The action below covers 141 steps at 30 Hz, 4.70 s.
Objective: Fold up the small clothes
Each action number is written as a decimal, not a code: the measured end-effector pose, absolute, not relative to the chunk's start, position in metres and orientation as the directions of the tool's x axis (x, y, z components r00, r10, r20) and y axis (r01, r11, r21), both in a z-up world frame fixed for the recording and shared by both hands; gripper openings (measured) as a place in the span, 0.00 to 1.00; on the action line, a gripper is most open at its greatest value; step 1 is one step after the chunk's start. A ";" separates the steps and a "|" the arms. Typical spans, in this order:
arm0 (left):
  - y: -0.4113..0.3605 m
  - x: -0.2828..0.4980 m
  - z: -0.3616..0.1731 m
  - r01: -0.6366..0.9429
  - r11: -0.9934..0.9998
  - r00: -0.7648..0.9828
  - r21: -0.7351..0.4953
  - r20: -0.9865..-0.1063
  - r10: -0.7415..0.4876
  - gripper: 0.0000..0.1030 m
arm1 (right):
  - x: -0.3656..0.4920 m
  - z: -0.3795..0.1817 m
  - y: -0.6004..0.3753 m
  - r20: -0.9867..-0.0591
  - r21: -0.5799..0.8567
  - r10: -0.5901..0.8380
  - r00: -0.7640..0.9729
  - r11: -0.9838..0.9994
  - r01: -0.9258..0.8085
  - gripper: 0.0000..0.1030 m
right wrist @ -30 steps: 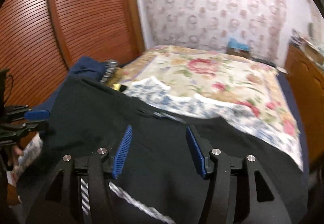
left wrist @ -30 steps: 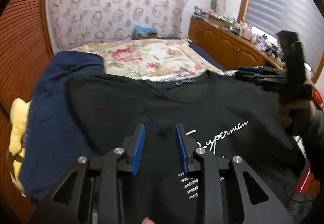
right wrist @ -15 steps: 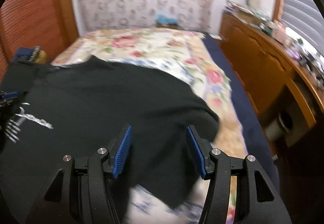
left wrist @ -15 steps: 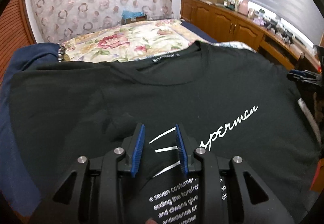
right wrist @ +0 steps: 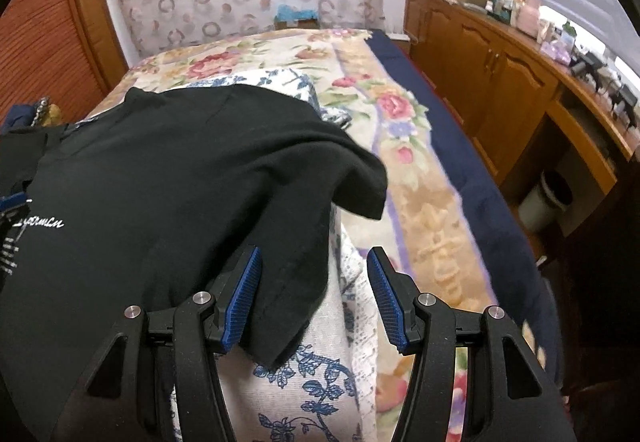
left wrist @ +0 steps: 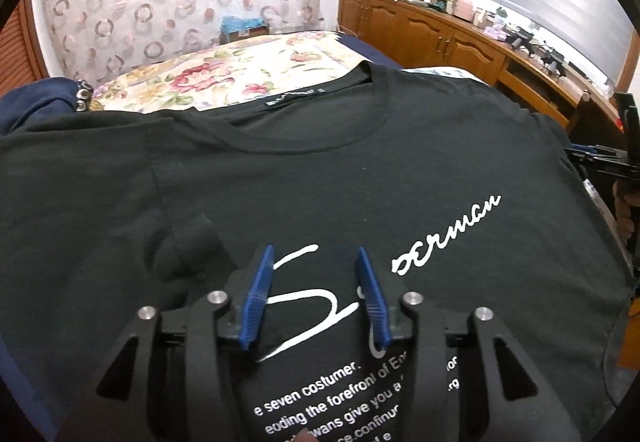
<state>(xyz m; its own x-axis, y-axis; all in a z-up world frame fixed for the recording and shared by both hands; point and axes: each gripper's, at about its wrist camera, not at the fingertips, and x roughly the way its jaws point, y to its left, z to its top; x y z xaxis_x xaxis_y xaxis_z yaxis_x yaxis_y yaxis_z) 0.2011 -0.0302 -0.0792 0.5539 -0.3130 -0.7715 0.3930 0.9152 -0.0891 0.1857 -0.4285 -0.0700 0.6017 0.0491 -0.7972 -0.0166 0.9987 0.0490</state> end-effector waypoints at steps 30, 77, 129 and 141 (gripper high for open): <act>-0.057 0.204 -0.081 0.470 0.881 0.519 -0.051 -0.792 -0.323 0.81 | 0.201 0.016 -0.365 -0.590 0.085 0.275 0.759 0.956 -0.280 0.02; -0.044 0.193 -0.066 0.389 0.920 0.602 -0.055 -0.741 -0.298 0.85 | 0.217 -0.048 -0.344 -0.738 0.169 0.330 0.589 0.935 -0.313 0.06; 0.097 0.201 -0.005 0.078 0.992 0.790 -0.097 -0.602 -0.120 0.85 | 0.274 -0.049 -0.215 -0.748 0.251 0.508 0.428 0.813 -0.525 0.33; 0.129 0.235 -0.015 0.079 0.994 0.739 -0.081 -0.664 -0.113 0.77 | 0.290 -0.041 -0.283 -0.758 0.065 0.281 0.588 0.931 -0.360 0.33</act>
<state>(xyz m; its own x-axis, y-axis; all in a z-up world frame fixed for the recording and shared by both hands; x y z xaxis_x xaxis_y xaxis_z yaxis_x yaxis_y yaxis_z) 0.2346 0.1287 -0.0153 0.7391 -0.1128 -0.6641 0.0788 0.9936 -0.0811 0.2904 -0.2833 -0.0409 0.5884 0.2809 -0.7582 -0.3601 0.9306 0.0653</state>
